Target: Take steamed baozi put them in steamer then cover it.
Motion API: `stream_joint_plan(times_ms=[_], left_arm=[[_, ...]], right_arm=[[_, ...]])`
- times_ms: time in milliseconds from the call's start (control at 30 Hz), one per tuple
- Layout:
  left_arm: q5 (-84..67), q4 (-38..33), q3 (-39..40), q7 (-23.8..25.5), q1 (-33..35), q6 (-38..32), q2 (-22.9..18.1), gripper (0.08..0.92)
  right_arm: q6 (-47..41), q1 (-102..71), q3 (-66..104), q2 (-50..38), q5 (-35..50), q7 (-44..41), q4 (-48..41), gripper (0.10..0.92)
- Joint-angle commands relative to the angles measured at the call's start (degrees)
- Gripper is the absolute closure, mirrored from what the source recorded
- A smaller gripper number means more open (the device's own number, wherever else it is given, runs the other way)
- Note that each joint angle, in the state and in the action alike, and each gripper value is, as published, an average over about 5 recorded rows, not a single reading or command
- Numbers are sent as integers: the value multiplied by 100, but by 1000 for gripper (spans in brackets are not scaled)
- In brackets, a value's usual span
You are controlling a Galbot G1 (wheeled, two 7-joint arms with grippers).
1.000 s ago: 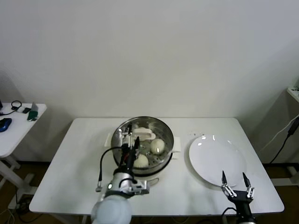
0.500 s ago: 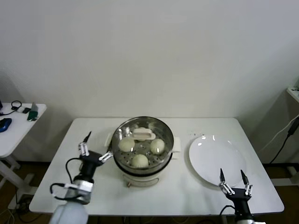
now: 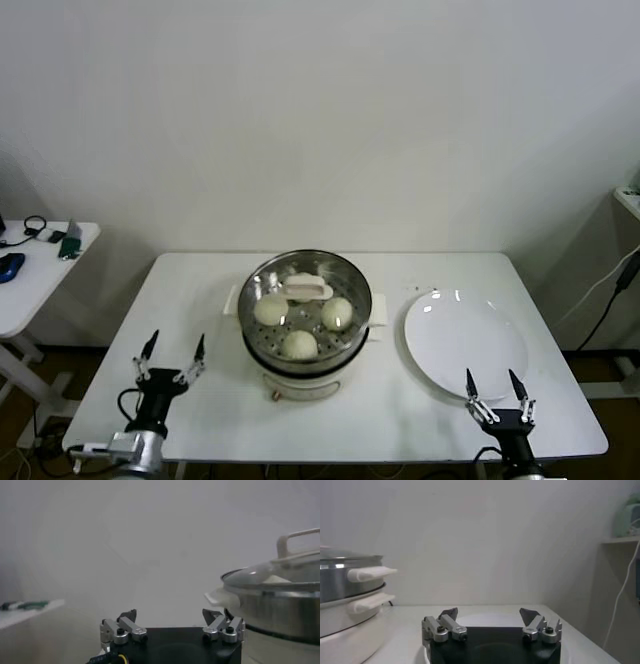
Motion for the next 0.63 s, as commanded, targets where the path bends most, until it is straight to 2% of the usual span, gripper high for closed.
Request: stream_joint_plan(times_ms=[33,633], left_arm=[[-835,523,-166,173,205,-781,-97,177],[-759,363,-87,257,312,-824,-168,177]], right_arm=[[4,-31,-26,-32,41,-72,-33,203],[98,-22,-26,-36,66,-116,-32,203]])
